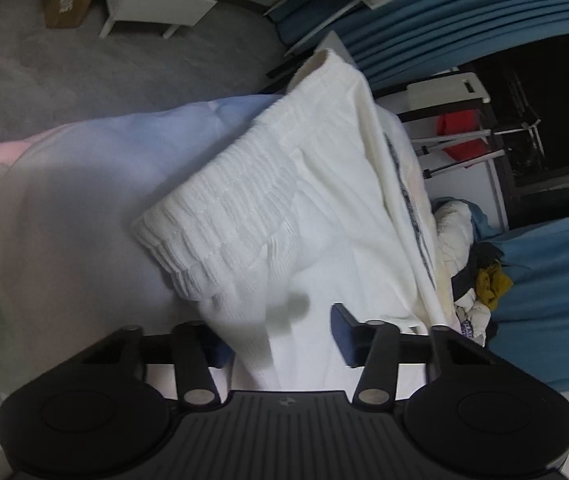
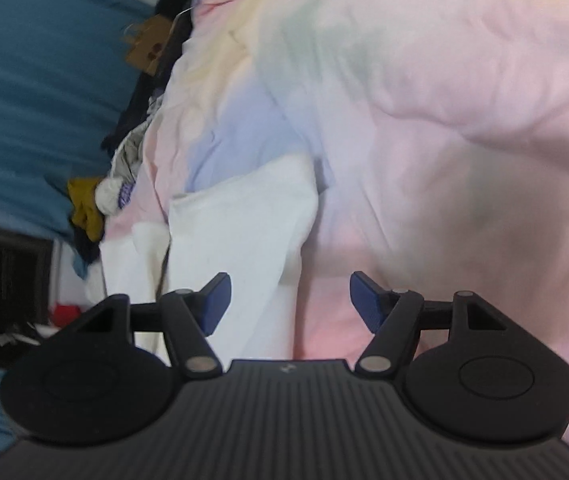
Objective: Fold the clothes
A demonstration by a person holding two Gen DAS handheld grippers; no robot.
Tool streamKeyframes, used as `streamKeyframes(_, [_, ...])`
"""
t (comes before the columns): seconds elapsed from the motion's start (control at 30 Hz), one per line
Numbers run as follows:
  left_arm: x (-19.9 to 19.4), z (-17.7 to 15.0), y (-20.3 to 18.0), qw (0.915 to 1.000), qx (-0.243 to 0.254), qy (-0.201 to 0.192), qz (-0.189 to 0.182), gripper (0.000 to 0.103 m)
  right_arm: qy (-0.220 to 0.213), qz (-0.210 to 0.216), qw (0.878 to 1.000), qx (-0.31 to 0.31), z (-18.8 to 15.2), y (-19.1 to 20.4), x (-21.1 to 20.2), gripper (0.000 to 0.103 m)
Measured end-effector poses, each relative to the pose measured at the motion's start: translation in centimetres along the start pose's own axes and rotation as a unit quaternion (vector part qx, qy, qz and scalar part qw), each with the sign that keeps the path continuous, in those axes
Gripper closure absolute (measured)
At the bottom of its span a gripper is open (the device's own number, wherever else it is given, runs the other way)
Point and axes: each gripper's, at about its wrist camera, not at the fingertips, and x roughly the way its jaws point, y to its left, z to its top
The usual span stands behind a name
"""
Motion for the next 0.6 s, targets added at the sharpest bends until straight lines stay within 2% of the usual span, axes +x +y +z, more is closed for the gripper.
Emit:
streamKeyframes(0.07, [-0.1,-0.4,-0.2,1.0,0.004,-0.008,0.004,0.072,0.004,-0.004,1.0,-0.006,-0.3,0.3,0.7,0.034])
streamKeyframes(0.1, [0.0,-0.5,-0.1,0.9999,0.0,-0.013,0.002,0.083,0.007,-0.006,1.0,-0.01,-0.5,0.4,1.1,0.035])
streamKeyframes(0.27, [0.2,-0.3,0.3,0.9994,-0.013,-0.032,-0.011,0.086,-0.003,0.0,0.999,-0.045,-1.1,1.9,3.3,0.035])
streamKeyframes(0.33, [0.0,-0.4,0.0,0.9991,-0.004,-0.041,-0.014,0.09,-0.007,-0.003,0.999,-0.05,-1.3,2.1,4.6,0.04])
streamKeyframes(0.37, [0.0,-0.4,-0.2,0.9988,0.003,-0.046,-0.018,0.091,-0.012,-0.005,0.999,-0.053,-1.6,2.3,5.0,0.049])
streamKeyframes(0.47, [-0.7,-0.5,-0.6,0.9966,0.008,-0.071,-0.04,0.093,-0.026,0.0,0.997,-0.073,-2.5,3.3,5.5,0.09])
streamKeyframes(0.53, [-1.4,-0.6,-0.6,0.9947,0.01,-0.086,-0.055,0.094,-0.034,0.008,0.995,-0.096,-3.5,4.6,5.2,0.093])
streamKeyframes(0.6, [-2.1,-0.8,-0.6,0.9927,0.01,-0.097,-0.07,0.095,-0.063,0.035,0.991,-0.111,-4.3,6.0,3.6,0.096])
